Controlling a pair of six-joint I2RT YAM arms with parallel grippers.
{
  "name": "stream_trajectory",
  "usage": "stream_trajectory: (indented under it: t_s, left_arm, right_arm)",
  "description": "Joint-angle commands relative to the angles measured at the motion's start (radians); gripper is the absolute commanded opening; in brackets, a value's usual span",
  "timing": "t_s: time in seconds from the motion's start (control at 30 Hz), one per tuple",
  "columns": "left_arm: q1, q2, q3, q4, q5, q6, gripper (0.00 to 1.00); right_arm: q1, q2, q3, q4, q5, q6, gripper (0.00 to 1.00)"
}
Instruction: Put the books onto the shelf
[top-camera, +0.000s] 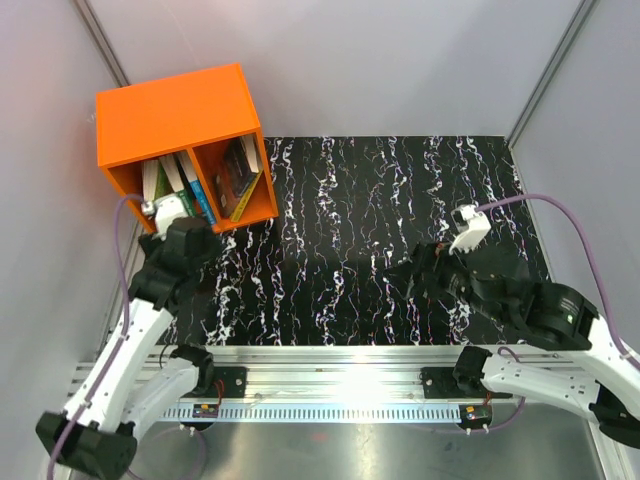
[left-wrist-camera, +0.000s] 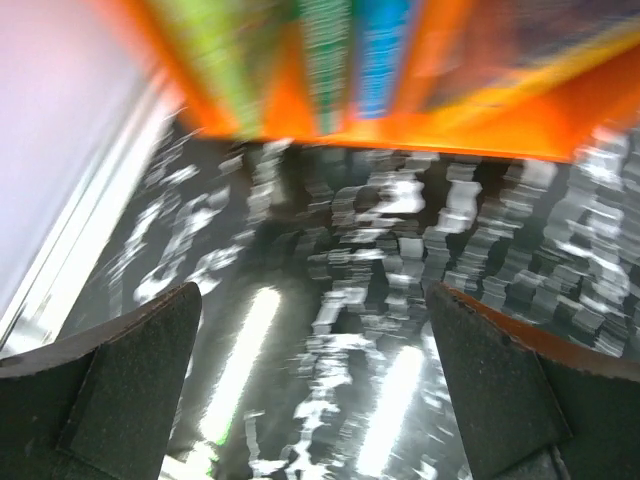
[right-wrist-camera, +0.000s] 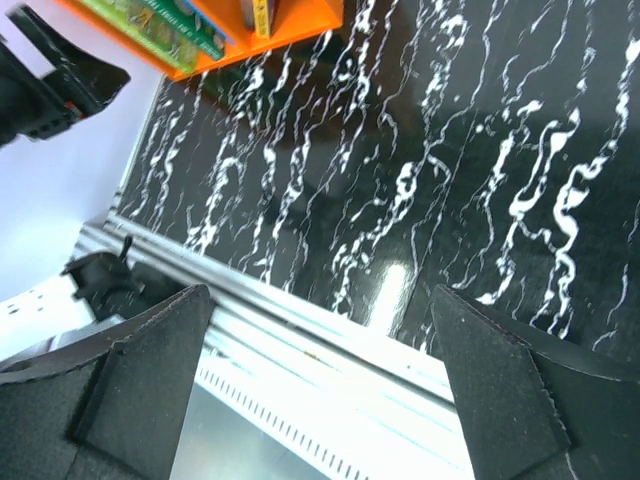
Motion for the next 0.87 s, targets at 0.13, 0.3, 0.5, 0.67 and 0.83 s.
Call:
stream_trajectory:
  t_s: [0.13,0.3,0.5,0.67,0.83]
  left_arm:
    - [0.123,-0.143,-0.153,0.077,0.078,-0.007,0.99]
    - [0.123,-0.258,-0.209,0.172,0.168,0.061,0.99]
    - [0.125,-0.268,-0.216,0.189,0.202,0.065,0.99]
    - [0.124,-0.229,-0.193,0.171,0.184,0.094,0.99]
    - [0.123,-0.194,-0.219,0.209,0.193,0.122,0.99]
  right_arm:
    - [-0.002,-0.03,-0.023,-0.03,-0.112,0.032,1.0]
    - [-0.002,-0.012,-0.014,-0.042,-0.126,0.015,1.0]
    - [-0.002,-0.033,-0.04,-0.045,-0.115,0.046,1.0]
    - [-0.002,-0.061,-0.072,-0.024,-0.141,0.069,1.0]
    - [-0.002,-0.072,-0.134,-0.012,-0.124,0.13,1.0]
